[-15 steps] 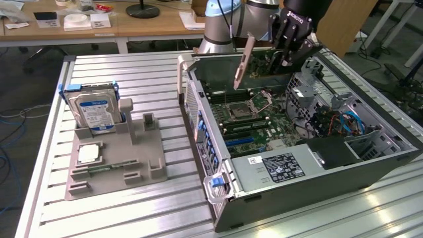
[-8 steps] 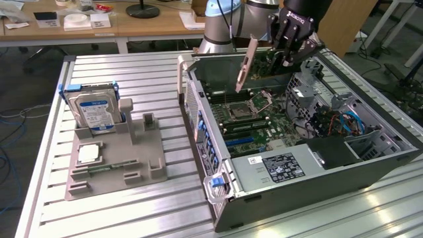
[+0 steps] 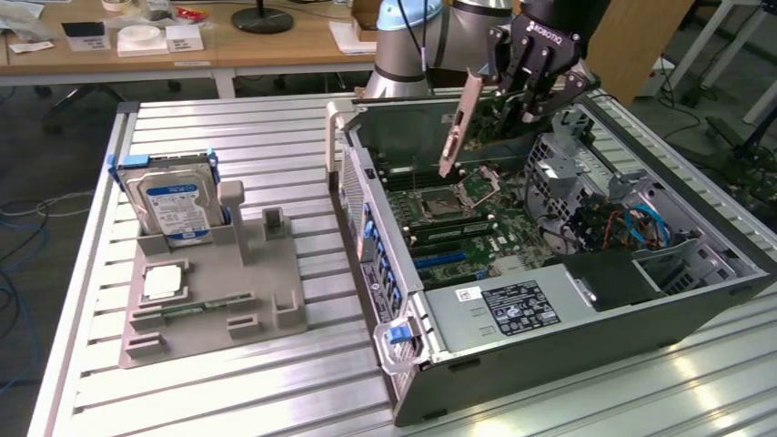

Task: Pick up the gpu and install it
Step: 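Insert the gpu into the slot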

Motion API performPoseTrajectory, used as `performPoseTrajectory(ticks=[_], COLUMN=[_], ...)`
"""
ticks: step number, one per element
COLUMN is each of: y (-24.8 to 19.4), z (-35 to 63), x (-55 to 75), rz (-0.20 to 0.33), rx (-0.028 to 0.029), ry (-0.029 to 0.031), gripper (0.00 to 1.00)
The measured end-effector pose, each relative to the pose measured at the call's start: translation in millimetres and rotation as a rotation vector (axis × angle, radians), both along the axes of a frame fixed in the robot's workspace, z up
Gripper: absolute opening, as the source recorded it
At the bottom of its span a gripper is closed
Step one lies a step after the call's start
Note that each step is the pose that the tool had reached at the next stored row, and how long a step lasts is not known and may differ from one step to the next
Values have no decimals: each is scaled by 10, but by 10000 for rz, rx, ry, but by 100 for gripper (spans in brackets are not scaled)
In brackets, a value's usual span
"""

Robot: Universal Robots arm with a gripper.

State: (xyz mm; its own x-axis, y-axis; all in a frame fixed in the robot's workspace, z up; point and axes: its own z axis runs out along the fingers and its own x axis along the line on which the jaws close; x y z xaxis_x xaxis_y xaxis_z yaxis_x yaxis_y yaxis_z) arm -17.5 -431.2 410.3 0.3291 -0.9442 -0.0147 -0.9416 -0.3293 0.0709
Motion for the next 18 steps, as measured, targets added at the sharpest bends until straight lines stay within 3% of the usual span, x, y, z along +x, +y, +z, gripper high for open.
performPoseTrajectory(ticks=[3, 13, 18], y=[0, 0, 1], z=[-18, -104, -144], x=[0, 0, 0], rz=[-209, -1982, -2434], rx=[-1, -3, 3], ry=[-9, -21, -71], gripper=[28, 28, 28])
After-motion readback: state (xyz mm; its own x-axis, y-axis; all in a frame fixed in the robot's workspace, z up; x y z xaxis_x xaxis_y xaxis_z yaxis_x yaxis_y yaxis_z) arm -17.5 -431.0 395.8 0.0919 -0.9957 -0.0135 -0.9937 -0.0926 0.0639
